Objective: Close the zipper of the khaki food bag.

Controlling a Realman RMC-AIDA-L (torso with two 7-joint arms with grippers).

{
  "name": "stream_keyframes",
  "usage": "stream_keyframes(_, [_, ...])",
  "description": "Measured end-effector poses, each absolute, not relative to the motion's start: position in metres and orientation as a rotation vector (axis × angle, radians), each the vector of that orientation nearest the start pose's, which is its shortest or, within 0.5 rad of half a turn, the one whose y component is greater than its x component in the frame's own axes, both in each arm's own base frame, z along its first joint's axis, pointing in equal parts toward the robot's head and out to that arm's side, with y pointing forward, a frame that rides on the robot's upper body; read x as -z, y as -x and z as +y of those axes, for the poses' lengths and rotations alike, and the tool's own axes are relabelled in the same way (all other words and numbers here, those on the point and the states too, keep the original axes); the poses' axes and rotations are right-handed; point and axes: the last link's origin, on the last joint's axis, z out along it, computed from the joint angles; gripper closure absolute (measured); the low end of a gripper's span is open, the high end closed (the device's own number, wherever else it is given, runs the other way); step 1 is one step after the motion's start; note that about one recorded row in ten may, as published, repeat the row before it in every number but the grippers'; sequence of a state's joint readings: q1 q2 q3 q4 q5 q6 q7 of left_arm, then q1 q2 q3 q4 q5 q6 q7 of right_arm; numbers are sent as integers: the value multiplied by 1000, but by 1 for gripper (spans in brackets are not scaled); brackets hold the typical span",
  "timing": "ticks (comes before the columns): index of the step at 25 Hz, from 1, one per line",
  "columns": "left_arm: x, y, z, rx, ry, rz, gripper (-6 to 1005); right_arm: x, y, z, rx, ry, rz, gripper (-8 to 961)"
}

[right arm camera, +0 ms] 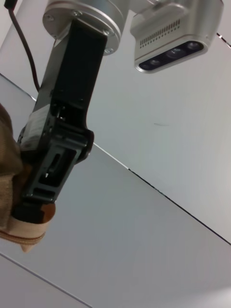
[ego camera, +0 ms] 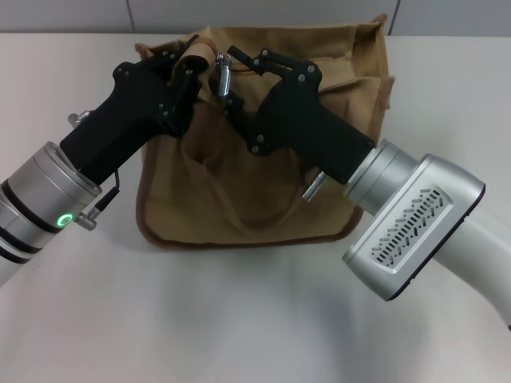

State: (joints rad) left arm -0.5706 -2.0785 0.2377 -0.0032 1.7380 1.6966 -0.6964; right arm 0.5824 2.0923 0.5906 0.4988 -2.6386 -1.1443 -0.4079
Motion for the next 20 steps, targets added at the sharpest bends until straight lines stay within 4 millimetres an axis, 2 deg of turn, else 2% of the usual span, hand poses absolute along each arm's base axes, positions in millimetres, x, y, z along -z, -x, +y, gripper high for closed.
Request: stream_keyframes(20, [29, 234, 308, 1422, 2106, -424, 973, 113, -156, 313, -802, 2047, -506, 614])
